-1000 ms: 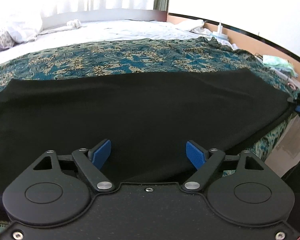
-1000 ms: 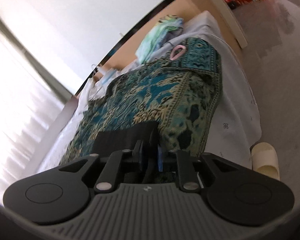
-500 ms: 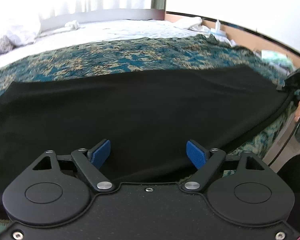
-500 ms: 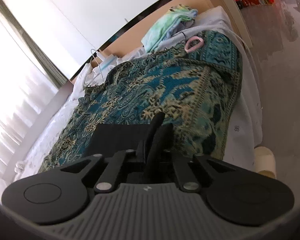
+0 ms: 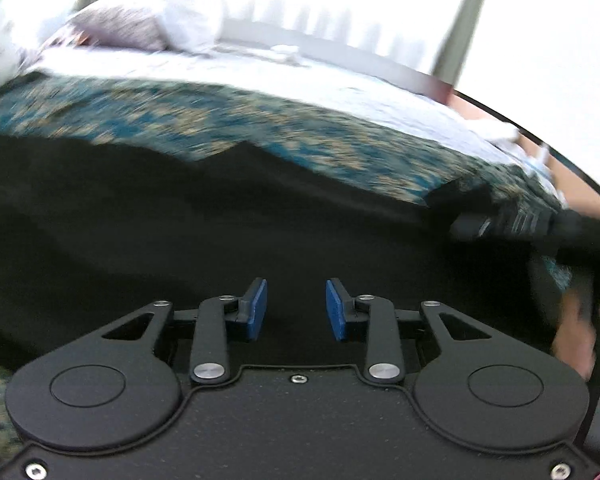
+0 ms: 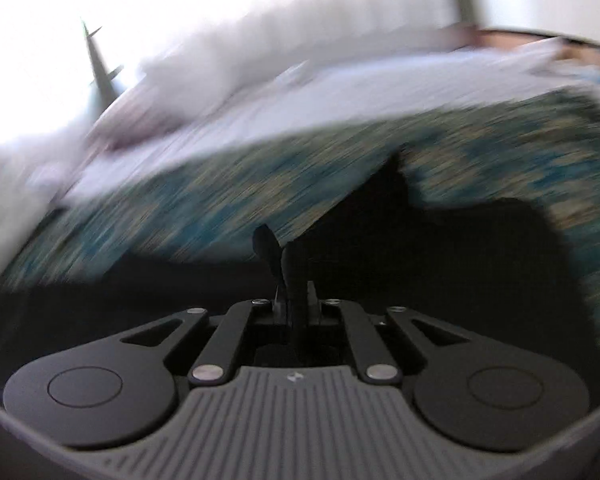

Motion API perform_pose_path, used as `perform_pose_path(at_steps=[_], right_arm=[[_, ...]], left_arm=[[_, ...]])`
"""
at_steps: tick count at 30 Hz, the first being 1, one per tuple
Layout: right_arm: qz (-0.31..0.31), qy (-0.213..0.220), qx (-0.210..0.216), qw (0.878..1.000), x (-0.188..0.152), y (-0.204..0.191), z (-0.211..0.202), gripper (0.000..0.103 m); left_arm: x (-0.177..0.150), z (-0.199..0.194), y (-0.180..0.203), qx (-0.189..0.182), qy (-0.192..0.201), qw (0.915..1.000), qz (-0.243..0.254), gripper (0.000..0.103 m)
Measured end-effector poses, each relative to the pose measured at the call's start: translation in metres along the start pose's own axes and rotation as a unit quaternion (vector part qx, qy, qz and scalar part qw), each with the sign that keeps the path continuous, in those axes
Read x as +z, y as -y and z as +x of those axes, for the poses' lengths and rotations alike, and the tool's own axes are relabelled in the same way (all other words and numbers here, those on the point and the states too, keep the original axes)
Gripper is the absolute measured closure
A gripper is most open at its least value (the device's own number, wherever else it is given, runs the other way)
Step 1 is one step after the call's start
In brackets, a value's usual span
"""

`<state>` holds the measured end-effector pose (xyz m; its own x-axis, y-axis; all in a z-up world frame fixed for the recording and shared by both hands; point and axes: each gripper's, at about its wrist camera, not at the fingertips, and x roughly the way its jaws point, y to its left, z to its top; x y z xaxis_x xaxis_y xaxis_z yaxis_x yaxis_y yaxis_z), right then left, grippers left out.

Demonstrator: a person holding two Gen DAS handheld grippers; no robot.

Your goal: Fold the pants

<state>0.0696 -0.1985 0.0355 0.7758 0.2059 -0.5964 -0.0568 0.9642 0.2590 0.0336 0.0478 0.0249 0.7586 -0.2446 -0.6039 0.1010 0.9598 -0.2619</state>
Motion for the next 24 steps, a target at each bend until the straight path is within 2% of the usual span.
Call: perform_pose_path(at_steps=[2, 4, 8, 12, 16, 24], right_arm=[[-0.034, -0.027, 0.024, 0.999, -0.020, -0.030, 0.010, 0.097], [-0.061, -0.040, 0.030, 0.997, -0.036, -0.051, 0.013, 0.097], [-0.098, -0.027, 0.031, 0.994, -0.048, -0.073, 0.002, 0.097], [-0.132, -0.026, 0.047, 0.990, -0.056, -0.088, -0.008, 0.097], [-0.171, -0.011, 0.036, 0.984, -0.070, -0.103, -0.008, 0.097], [-0.191, 0.007, 0.044, 0.981, -0.081, -0.115, -0.008, 0.095]], left_arm=[[0.000, -0.001, -0.019, 0.004, -0.004, 0.9998, -0.019, 0.072], [0.000, -0.002, -0.034, 0.006, -0.004, 0.9994, -0.033, 0.071], [0.003, -0.002, -0.053, -0.010, -0.004, 0.9984, -0.056, 0.067], [0.007, -0.001, -0.052, -0.014, 0.001, 0.9986, -0.051, 0.062], [0.008, -0.002, -0.048, -0.009, 0.002, 0.9991, -0.042, 0.059], [0.007, -0.001, -0.043, -0.002, -0.003, 0.9995, -0.031, 0.053]])
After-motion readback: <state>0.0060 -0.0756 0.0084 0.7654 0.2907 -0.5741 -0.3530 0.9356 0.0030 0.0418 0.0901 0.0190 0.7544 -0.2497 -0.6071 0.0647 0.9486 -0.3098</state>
